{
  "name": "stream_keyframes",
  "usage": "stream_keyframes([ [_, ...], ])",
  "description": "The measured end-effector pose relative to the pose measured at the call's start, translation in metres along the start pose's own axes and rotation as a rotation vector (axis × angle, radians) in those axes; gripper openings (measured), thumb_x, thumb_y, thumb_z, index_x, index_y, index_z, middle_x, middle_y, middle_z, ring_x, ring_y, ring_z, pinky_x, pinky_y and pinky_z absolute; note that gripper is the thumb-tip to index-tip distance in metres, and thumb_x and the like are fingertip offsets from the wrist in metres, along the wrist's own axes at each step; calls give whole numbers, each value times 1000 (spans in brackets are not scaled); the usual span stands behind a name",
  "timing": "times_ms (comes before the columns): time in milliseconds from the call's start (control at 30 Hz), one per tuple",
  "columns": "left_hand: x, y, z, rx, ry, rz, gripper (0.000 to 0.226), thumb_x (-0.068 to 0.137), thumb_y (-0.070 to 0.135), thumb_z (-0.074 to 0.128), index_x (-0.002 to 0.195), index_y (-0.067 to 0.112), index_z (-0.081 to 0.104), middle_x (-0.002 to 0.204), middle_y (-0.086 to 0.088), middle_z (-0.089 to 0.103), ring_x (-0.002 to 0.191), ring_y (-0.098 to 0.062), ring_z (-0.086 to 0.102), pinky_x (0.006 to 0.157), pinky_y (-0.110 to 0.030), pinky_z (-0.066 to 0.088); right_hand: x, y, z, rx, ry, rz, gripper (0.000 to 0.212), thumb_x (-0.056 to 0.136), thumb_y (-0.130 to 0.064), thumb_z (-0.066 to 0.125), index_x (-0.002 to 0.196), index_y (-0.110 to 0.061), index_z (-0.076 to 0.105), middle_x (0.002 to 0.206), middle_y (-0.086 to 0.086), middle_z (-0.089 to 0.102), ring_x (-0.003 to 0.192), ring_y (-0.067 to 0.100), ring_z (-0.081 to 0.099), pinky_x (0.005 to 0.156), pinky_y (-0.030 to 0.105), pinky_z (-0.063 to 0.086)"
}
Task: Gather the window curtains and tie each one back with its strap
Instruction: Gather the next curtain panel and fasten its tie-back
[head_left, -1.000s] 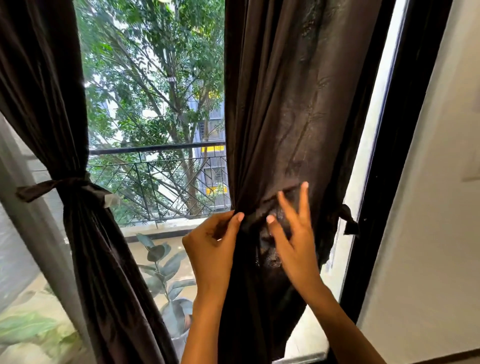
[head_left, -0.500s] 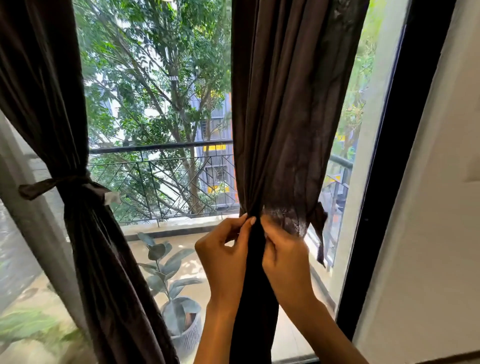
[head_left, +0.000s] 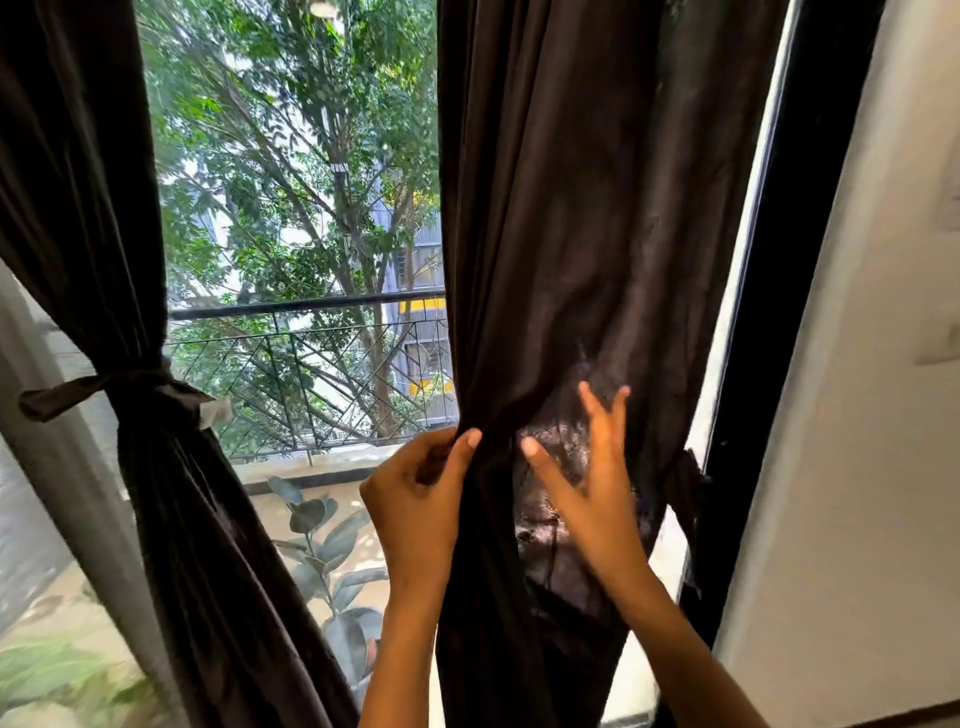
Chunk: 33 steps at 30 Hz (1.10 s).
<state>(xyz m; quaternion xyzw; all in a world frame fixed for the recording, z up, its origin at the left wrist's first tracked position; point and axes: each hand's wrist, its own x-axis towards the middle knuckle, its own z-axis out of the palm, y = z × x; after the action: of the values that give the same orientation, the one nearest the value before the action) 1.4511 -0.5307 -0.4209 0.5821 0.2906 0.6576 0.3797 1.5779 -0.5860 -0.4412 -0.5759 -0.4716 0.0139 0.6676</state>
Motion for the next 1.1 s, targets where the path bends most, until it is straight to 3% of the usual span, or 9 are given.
stream_keyframes([
  [100, 1, -2, 2, -25, -8, -30, 14, 72, 19, 79, 70, 31, 72, 65, 9, 71, 62, -4, 63, 66, -26, 51, 32, -1, -9, 322, 11, 283, 111, 69, -28, 77, 151, -24, 2, 157, 1, 18, 137, 4, 29, 109, 19, 29],
  [200, -2, -2, 8, -11, -14, -22, 17, 75, 15, 78, 69, 30, 71, 64, 11, 71, 60, -2, 62, 66, -25, 51, 34, -2, -10, 462, -30, 232, 73, 75, -6, 74, 139, -18, 41, 125, 3, 63, 106, 11, 64, 93, 26, 51],
  [300, -9, 0, 16, 43, 4, 42, 20, 76, 14, 77, 69, 32, 70, 64, 16, 70, 60, 2, 64, 65, -20, 52, 7, 3, -10, -51, 165, -70, 26, 85, -8, 67, 104, -25, 68, 79, -16, 70, 76, 8, 69, 70, 23, 54],
  [367, -15, 1, 21, 115, 10, 103, 16, 77, 13, 77, 72, 27, 73, 64, 19, 70, 61, 6, 65, 63, -12, 48, -11, 1, -5, -303, 236, -226, 30, 86, -14, 55, 110, -22, 71, 60, -10, 56, 55, 5, 52, 55, 16, 43],
  [533, -26, 1, 28, 138, 8, 142, 10, 76, 6, 76, 84, 13, 77, 73, 13, 72, 67, 4, 67, 65, -5, 43, -33, -5, 1, -501, 165, -243, 57, 79, 1, 56, 131, -24, 56, 114, -4, 69, 71, 22, 71, 56, 34, 58],
  [667, -29, 2, 29, 143, -4, 161, 15, 75, 5, 77, 85, 16, 76, 75, 14, 71, 68, 3, 67, 66, -8, 46, -38, -9, -8, -241, 106, -112, 44, 86, -32, 40, 122, -23, 64, 97, -3, 73, 78, 13, 69, 68, 28, 56],
  [767, -31, 2, 30, 125, -19, 163, 16, 75, 5, 77, 85, 17, 76, 78, 11, 73, 69, 2, 68, 66, -11, 50, -36, -16, -13, 52, 126, -26, 28, 88, -45, 57, 100, -21, 65, 75, 0, 69, 72, 17, 68, 62, 27, 55],
  [933, -38, 3, 31, 70, -50, 148, 16, 75, 6, 77, 82, 20, 76, 73, 20, 71, 66, 2, 67, 61, -10, 48, -23, -6, -22, -246, 424, -249, 12, 76, -8, 78, 83, -3, 71, 88, -4, 63, 75, 11, 63, 63, 21, 53],
  [1100, -48, 8, 39, 19, -96, 113, 12, 74, 5, 77, 81, 15, 77, 72, 15, 72, 66, 3, 66, 58, -5, 43, -27, 2, -16, -457, 260, -341, 18, 75, 3, 60, 89, -5, 68, 95, 1, 58, 81, 20, 61, 63, 33, 51],
])
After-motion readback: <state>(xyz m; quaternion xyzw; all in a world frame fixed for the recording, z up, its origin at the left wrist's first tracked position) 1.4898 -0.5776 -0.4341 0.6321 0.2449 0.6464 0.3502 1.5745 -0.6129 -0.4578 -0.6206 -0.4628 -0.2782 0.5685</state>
